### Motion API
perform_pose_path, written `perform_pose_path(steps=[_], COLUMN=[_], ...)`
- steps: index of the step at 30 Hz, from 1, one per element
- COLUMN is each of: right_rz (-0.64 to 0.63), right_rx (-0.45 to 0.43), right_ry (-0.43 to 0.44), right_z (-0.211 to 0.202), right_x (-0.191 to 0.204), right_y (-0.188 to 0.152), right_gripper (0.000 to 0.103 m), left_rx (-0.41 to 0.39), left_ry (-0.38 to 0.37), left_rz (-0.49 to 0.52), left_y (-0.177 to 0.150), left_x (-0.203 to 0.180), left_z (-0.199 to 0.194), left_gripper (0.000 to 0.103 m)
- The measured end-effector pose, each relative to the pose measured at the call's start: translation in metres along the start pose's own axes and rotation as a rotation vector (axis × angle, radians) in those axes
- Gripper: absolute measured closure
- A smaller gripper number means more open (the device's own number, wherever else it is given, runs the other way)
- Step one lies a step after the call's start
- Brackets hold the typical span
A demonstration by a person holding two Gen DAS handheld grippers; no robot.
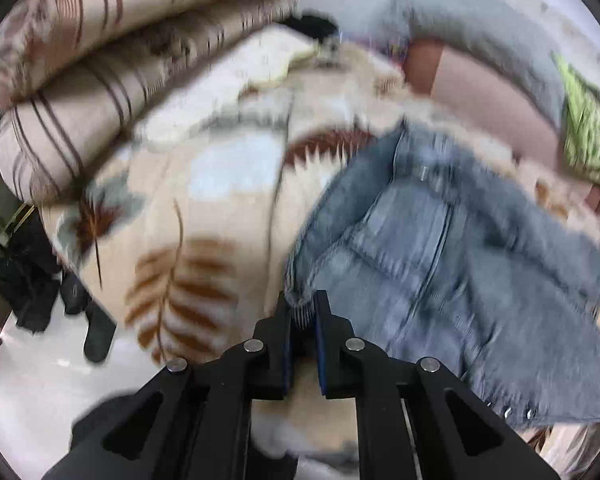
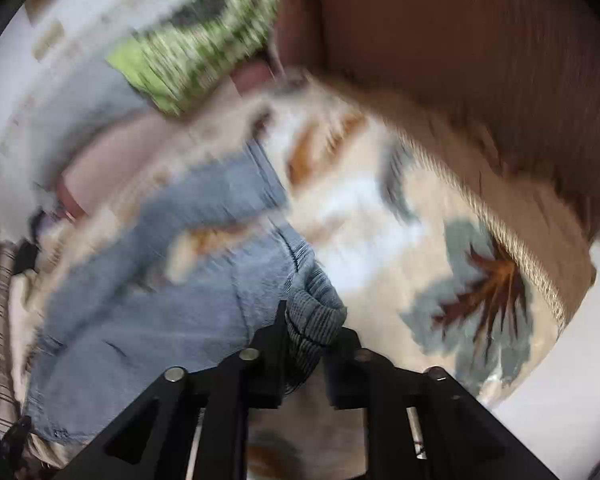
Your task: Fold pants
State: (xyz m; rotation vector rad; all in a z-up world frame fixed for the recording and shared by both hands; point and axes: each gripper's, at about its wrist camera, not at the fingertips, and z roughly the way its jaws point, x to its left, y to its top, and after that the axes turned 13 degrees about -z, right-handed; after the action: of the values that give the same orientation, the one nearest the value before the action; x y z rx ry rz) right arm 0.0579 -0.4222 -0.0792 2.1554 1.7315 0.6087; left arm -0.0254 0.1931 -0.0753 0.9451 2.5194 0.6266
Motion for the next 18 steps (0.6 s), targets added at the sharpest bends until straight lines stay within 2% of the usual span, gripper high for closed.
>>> perform_pose_path(steps=[1,2,3,4,6,8,10,12,13,16,18], right_rz=[0.01,0.002,-0.008,-0.006,-0.006,-0.027,-0.053,-0.056,-0.05,-0.028,-0.022], right_rx=[0.029,-0.003,-0.044,-0.079,-0.168,-0.227,-0.254,-0.207,-0.188,-0.15,-0.098], right_ry=[0.001,0.011,-0.028,-0.064,-0.036,0.023,0.1,0.189,0.195,0.22,0.204], right_z=[0.009,0.005,-0.007,-0.017,-0.038,-0.054,-0.056,-0.037,-0.029,0.003,0.031], right_x=[-0.006,-0.008,-0.008,-0.007,-0.004,0.006,0.02,0.029,0.031,0.028,0.024], right_y=[-0.004,-0.005,-0.004,-0.002,0.006,0.018,0.03,0.048,0.052,0.09,0.116], right_gripper=[0.058,0.056,0.049,0.035,0.032,0.028,0.018,0.016,0.016,0.016,0.016], left_rx=[0.008,0.003,-0.018,-0.058,-0.14,-0.215,-0.226,-0.178,-0.153,-0.047,0.005], left_ry=[0.01,0.015,0.031,0.038,-0.009,-0.068,-0.141,-0.202,-0.223,-0.247,-0.241], left_rz=[0.013,0.021,0.022,0.023,0.045,0.086,0.135,0.16,0.16,0.143,0.137], left_y=[0.0,0.003,0.006,0.013,0.027,0.035,0.043,0.058,0.066,0.092,0.107], left_x=[0.001,0.002,0.002,0.001,-0.011,-0.025,-0.045,-0.064,-0.068,-0.086,-0.099], left_z=[0.0,-0.004,-0.01,-0.019,-0.043,-0.062,-0.066,-0.051,-0.042,-0.004,0.025], left_gripper=[0.091,0.089,0.076,0.055,0.029,0.026,0.018,0.018,0.018,0.018,0.018])
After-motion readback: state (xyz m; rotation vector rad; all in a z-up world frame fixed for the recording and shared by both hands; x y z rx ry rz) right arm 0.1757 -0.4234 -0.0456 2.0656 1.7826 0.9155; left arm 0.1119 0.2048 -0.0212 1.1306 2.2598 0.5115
